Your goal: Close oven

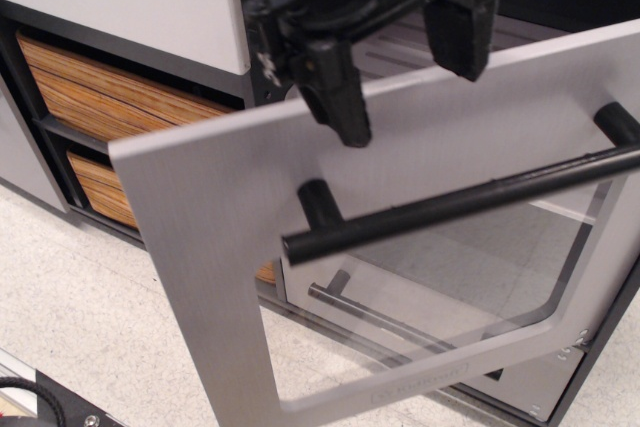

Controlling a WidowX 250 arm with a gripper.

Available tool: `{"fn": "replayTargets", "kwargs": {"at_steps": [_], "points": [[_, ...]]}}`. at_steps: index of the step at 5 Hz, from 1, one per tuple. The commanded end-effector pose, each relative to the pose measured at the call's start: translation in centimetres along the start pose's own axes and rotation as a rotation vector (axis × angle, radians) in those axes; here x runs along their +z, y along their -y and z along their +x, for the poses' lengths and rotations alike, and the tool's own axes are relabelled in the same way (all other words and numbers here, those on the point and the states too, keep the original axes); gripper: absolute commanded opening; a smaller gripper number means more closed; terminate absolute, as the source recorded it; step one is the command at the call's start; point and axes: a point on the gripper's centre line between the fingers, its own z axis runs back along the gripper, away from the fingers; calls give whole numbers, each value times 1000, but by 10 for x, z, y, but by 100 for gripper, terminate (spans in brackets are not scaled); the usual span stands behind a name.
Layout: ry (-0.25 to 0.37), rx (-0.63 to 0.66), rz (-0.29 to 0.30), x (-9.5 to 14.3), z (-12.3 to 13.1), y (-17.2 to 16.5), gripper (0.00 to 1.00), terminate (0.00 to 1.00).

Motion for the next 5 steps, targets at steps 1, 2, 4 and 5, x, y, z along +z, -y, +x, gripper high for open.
{"fn": "replayTargets", "kwargs": {"at_steps": [1, 2, 4, 5], "points": [[-61, -251, 32, -40, -1, -15, 100, 0], [-30, -292, 36, -77, 1, -20, 100, 0], [117, -307, 31, -101, 30, -1, 100, 0], [173, -300, 18, -102, 46, 7, 100, 0]]}}
